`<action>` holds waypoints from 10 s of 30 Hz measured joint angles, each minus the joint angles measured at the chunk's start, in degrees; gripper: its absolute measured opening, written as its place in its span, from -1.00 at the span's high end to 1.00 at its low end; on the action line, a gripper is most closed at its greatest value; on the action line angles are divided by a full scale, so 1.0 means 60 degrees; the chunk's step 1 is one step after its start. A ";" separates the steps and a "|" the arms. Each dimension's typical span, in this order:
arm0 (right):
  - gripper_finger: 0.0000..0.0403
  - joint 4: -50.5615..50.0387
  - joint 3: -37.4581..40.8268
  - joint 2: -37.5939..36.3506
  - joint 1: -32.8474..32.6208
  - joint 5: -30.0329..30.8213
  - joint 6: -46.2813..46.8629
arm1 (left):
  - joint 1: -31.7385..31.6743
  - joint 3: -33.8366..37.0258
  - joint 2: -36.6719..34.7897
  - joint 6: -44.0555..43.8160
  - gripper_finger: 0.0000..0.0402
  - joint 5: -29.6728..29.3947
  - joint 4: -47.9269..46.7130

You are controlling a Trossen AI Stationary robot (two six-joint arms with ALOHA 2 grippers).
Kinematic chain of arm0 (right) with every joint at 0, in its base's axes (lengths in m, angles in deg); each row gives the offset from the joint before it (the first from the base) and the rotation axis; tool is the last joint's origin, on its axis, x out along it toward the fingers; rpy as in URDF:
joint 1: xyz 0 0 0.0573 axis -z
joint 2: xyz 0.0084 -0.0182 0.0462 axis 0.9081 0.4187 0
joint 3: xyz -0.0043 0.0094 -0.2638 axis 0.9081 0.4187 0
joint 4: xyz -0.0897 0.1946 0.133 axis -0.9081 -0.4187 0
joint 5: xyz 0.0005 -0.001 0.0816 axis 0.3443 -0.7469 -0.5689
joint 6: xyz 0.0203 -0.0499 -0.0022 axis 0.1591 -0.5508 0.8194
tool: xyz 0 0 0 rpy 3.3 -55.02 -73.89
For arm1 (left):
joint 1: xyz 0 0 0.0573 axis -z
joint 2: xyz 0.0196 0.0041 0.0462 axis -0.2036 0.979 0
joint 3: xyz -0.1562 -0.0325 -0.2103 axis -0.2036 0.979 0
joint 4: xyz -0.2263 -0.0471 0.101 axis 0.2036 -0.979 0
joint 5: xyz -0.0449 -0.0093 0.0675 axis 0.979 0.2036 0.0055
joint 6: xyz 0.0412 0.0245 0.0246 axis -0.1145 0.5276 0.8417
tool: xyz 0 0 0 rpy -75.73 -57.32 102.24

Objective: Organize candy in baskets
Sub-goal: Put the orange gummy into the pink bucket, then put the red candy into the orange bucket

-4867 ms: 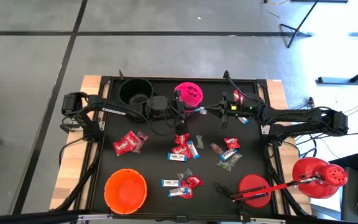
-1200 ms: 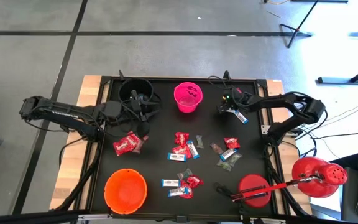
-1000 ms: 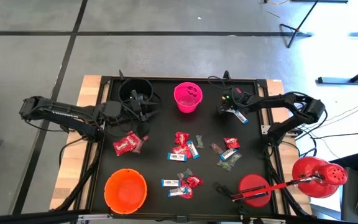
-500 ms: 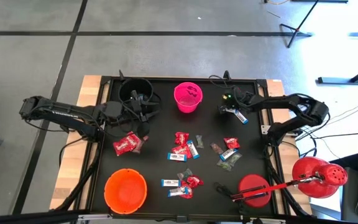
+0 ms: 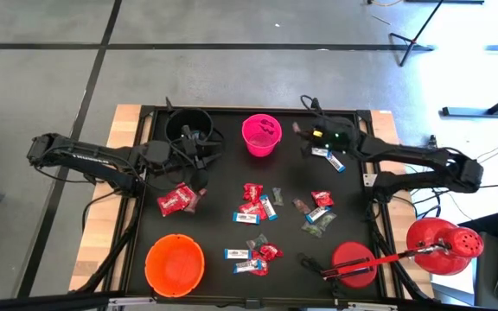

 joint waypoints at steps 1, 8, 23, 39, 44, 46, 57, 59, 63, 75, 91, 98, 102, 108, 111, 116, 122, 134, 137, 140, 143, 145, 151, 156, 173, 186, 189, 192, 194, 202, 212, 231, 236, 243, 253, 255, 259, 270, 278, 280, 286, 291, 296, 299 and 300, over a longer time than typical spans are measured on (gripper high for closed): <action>0.95 0.0369 0.0000 -0.0020 -0.0187 -0.0167 0.0009 | 0.0000 0.0000 0.0000 0.0003 0.29 -0.0022 0.0003; 0.96 0.2375 -0.0009 0.0352 -0.1207 -0.0412 -0.0110 | -0.0011 0.0000 0.0000 -0.0001 0.29 -0.0036 0.0007; 0.92 0.1697 -0.2115 0.2844 -0.1345 -0.0693 -0.0528 | 0.0001 0.0000 0.0000 -0.0074 0.29 -0.0032 0.0007; 0.28 0.1419 -0.2499 0.3284 -0.1338 -0.0118 -0.1280 | 0.0066 0.0000 0.0004 -0.0074 0.29 -0.0021 0.0006; 0.17 0.1303 -0.2499 0.3130 -0.1345 -0.0327 -0.1456 | 0.0066 -0.0164 -0.0062 -0.0126 0.29 -0.0020 -0.0631; 0.18 0.1232 -0.2503 0.2995 -0.1345 -0.0539 -0.1484 | 0.0066 -0.0664 -0.0080 -0.0508 0.29 -0.0024 -0.1881; 0.35 -0.0353 -0.2494 0.1465 -0.1525 -0.0699 -0.1794 | 0.0164 -0.2715 0.0221 -0.4027 0.29 0.0981 -0.8729; 0.37 -0.0253 -0.2292 0.1148 -0.1713 -0.0683 -0.1935 | 0.0256 -0.2637 0.0256 -0.4533 0.29 0.1283 -0.9137; 0.42 -0.0095 -0.1819 0.0576 -0.2079 -0.0573 -0.1967 | 0.0510 -0.2405 0.0375 -0.5383 0.29 0.1537 -0.9750; 0.45 0.0910 -0.0634 0.0070 -0.2489 -0.0098 -0.1663 | 0.0798 -0.1492 0.1530 -0.6836 0.29 0.3120 -1.0476; 0.45 0.0987 -0.0634 0.0074 -0.2593 -0.0127 -0.1743 | 0.0630 -0.0215 0.2561 -0.7306 0.08 0.3570 -1.0349; 0.45 0.1070 -0.0634 0.0074 -0.2593 -0.0200 -0.1813 | 0.0568 0.0329 0.2557 -0.7620 -0.24 0.3274 -1.0174; 0.45 0.1077 -0.0634 0.0074 -0.2594 -0.0200 -0.1953 | 0.0572 0.0831 0.2557 -0.7937 -0.33 0.3658 -0.9496; 0.45 0.1000 -0.0634 0.0074 -0.2593 -0.0312 -0.1994 | 0.0579 0.1316 0.2535 -0.8110 -0.33 0.3851 -0.8835; 0.45 0.0916 -0.0634 0.0077 -0.2594 -0.0382 -0.1996 | 0.0586 0.1366 0.2532 -0.8100 -0.22 0.3818 -0.8820; 0.45 0.0909 -0.0634 0.0077 -0.2594 -0.0382 -0.2170 | 0.0586 0.1376 0.2539 -0.7897 0.14 0.3728 -0.8608; 0.45 0.0909 -0.0634 0.0077 -0.2591 -0.0382 -0.2246 | 0.0583 0.1378 0.2543 -0.7822 0.78 0.3651 -0.8313; 0.45 0.0946 -0.0636 0.0081 -0.2591 -0.0382 -0.2213 | 0.0579 -0.0617 0.2575 -0.7078 0.99 0.2689 -0.9985; 0.45 0.0946 -0.0638 0.0081 -0.2591 -0.0382 -0.2158 | 0.0617 -0.1561 0.2568 -0.6925 0.99 0.2589 -1.0878; 0.45 0.0942 -0.0638 0.0081 -0.2591 -0.0382 -0.2001 | 0.0851 -0.2564 0.2565 -0.6883 0.99 0.2562 -1.1705; 0.45 0.0931 -0.0638 0.0081 -0.2591 -0.0382 -0.1969 | 0.1342 -0.3504 0.2565 -0.6819 1.00 0.2670 -1.2143; 0.45 0.0920 -0.0638 0.0081 -0.2591 -0.0382 -0.1916 | 0.1835 -0.4073 0.2565 -0.6755 1.00 0.2918 -1.2158; 0.45 0.0913 -0.0638 0.0081 -0.2591 -0.0382 -0.1746 | 0.3728 -0.5356 0.2561 -0.7572 1.00 0.3141 -1.2152; 0.45 0.0913 -0.0638 0.0081 -0.2591 -0.0382 -0.1576 | 0.5519 -0.5829 0.2556 -0.9589 1.00 0.2857 -1.2050; 0.45 0.0924 -0.0641 0.0081 -0.2591 -0.0372 -0.0898 | 0.8378 -0.5829 0.4827 -1.3079 0.95 0.2507 -1.1006; 0.45 0.0931 -0.0641 0.0081 -0.2591 -0.0375 -0.0894 | 0.8359 -0.5829 0.4918 -1.3489 0.66 0.2017 -1.0871; 0.45 0.0931 -0.0641 0.0081 -0.2591 -0.0379 -0.0894 | 0.8336 -0.5829 0.4918 -1.3534 0.56 0.2058 -1.0854; 0.45 0.0931 -0.0641 0.0085 -0.2591 -0.0379 -0.0891 | 0.8316 -0.5825 0.4845 -1.3566 0.46 0.2356 -1.0857; 0.45 0.0925 -0.0641 0.0091 -0.2591 -0.0379 -0.0891 | 0.8198 -0.5825 0.4685 -1.3539 0.40 0.2491 -1.0922; 0.45 0.0918 -0.0641 0.0107 -0.2591 -0.0379 -0.0979 | 0.7382 -0.5825 0.3527 -1.2644 0.36 0.1452 -1.1629; 0.45 0.1266 -0.0641 0.0241 -0.2594 -0.0380 -0.1895 | 0.5464 -0.5816 0.2918 -1.2010 0.34 0.1484 -1.6180; 0.45 0.0840 -0.0641 0.0241 -0.2591 -0.0379 -0.2679 | 0.2590 -0.1497 0.2510 -0.9862 0.05 0.4379 -1.2291; 0.45 0.0841 -0.0641 0.0241 -0.2591 -0.0379 -0.2489 | 0.2195 0.0155 0.2499 -0.9623 -0.07 0.4956 -1.0801; 0.45 0.0839 -0.0641 0.0241 -0.2591 -0.0379 -0.2465 | 0.2049 0.1489 0.2452 -1.0305 -0.11 0.4905 -0.9617; 0.45 0.0837 -0.0641 0.0241 -0.2591 -0.0379 -0.2461 | 0.2057 0.1434 0.2492 -0.9811 0.33 0.4527 -0.9017; 0.45 0.0832 -0.0641 0.0241 -0.2591 -0.0379 -0.2461 | 0.2051 0.1203 0.2525 -0.9760 0.53 0.4529 -0.9030; 0.45 0.0782 -0.0641 0.0241 -0.2591 -0.0379 -0.2461 | 0.2051 0.0248 0.2519 -0.9737 0.91 0.4554 -1.0274; 0.45 0.0775 -0.0641 0.0241 -0.2591 -0.0379 -0.2428 | 0.2503 -0.4826 0.2492 -0.9713 0.96 0.2083 -1.5094; 0.45 0.0780 -0.0641 0.0241 -0.2591 -0.0379 -0.2206 | 0.4221 -0.6771 0.2481 -0.6834 0.97 0.0154 -1.1201; 0.45 0.0782 -0.0641 0.0241 -0.2591 -0.0379 -0.2206 | 0.4584 -0.6772 0.2486 -0.6385 0.97 0.0076 -1.0355; 0.45 0.0782 -0.0641 0.0241 -0.2591 -0.0379 -0.2206 | 0.5398 -0.6772 0.2707 -0.7275 0.98 0.0213 -0.9979; 0.45 0.0764 -0.0641 0.0241 -0.2591 -0.0379 -0.2166 | 0.5867 -0.6772 0.3330 -0.9141 0.98 0.1440 -0.9994; 0.45 0.0757 -0.0641 0.0241 -0.2591 -0.0379 -0.1895 | 0.6262 -0.6772 0.4333 -1.0566 0.97 0.3075 -0.9994; 0.45 0.0758 -0.0641 0.0241 -0.2591 -0.0379 -0.1704 | 0.6447 -0.6772 0.4884 -1.1243 0.97 0.3791 -0.9996; 0.45 0.0756 -0.0641 0.0241 -0.2591 -0.0379 -0.1655 | 0.6498 -0.6772 0.5039 -1.1457 0.96 0.3963 -1.0001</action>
